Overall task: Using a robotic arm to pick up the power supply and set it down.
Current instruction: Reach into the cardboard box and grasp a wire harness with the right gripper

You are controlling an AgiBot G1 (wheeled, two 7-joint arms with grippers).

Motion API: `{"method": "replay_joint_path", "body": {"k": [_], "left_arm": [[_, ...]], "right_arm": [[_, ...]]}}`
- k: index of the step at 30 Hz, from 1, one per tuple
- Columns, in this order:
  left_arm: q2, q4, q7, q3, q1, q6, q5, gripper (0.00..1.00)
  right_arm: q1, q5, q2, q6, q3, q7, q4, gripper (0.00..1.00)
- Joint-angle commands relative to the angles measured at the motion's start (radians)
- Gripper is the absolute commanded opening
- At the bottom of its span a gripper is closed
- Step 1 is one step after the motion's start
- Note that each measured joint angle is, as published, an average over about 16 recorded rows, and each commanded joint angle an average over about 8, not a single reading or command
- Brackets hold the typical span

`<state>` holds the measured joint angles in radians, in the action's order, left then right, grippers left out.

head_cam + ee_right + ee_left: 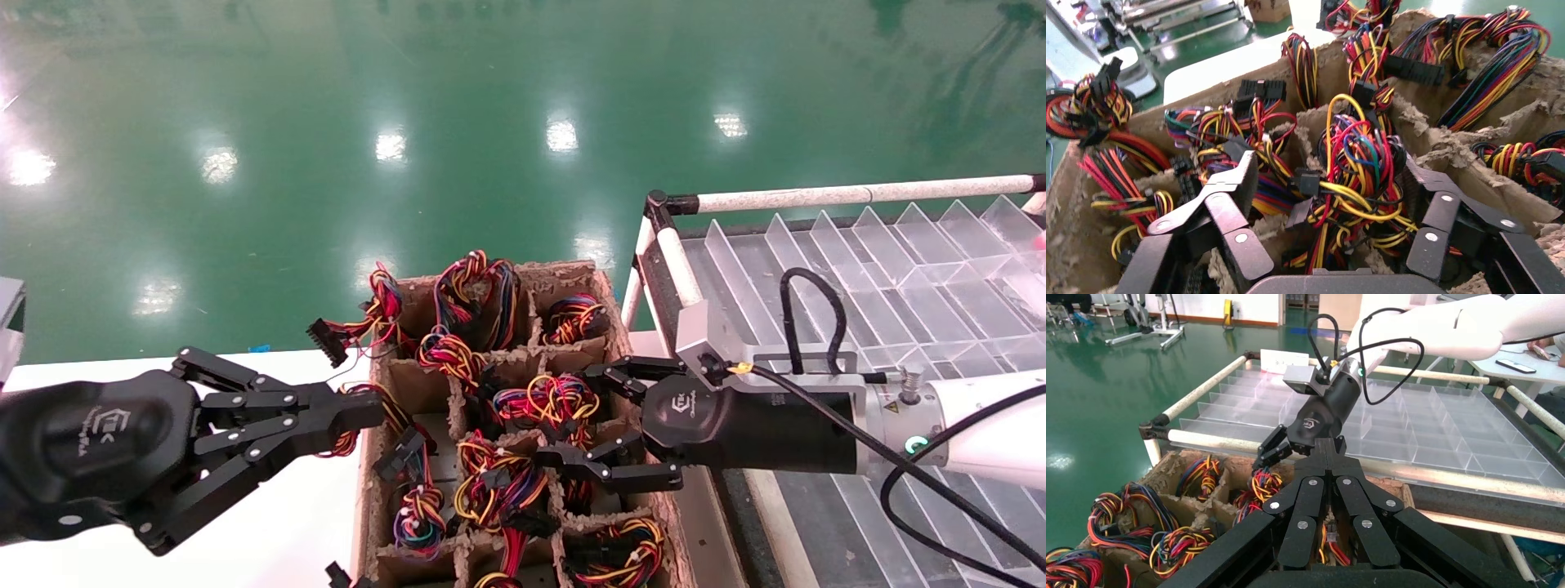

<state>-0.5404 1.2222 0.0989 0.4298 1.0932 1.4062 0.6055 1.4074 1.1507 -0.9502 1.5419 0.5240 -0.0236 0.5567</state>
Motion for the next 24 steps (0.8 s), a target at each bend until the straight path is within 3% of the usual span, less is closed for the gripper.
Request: {"method": "replay_joint_path", "body": {"k": [1, 15, 24], "left_arm": [[0.0, 0.0, 0.0, 0.0, 0.0, 0.0, 0.0, 0.0], [0.0, 0.0, 0.0, 0.0, 0.0, 0.0, 0.0, 0.0], [0.0, 0.0, 0.0, 0.0, 0.0, 0.0, 0.0, 0.0]], "right_arm": [[0.011, 0.01, -0.006, 0.009, 0.008, -0.016, -0.022, 0.0], [0.048, 0.035, -0.009, 0.014, 0.037, -0.075, -0.059, 0.0], [0.085, 0.082, -0.001, 0.012, 0.07, -0.094, -0.001, 0.0]]}}
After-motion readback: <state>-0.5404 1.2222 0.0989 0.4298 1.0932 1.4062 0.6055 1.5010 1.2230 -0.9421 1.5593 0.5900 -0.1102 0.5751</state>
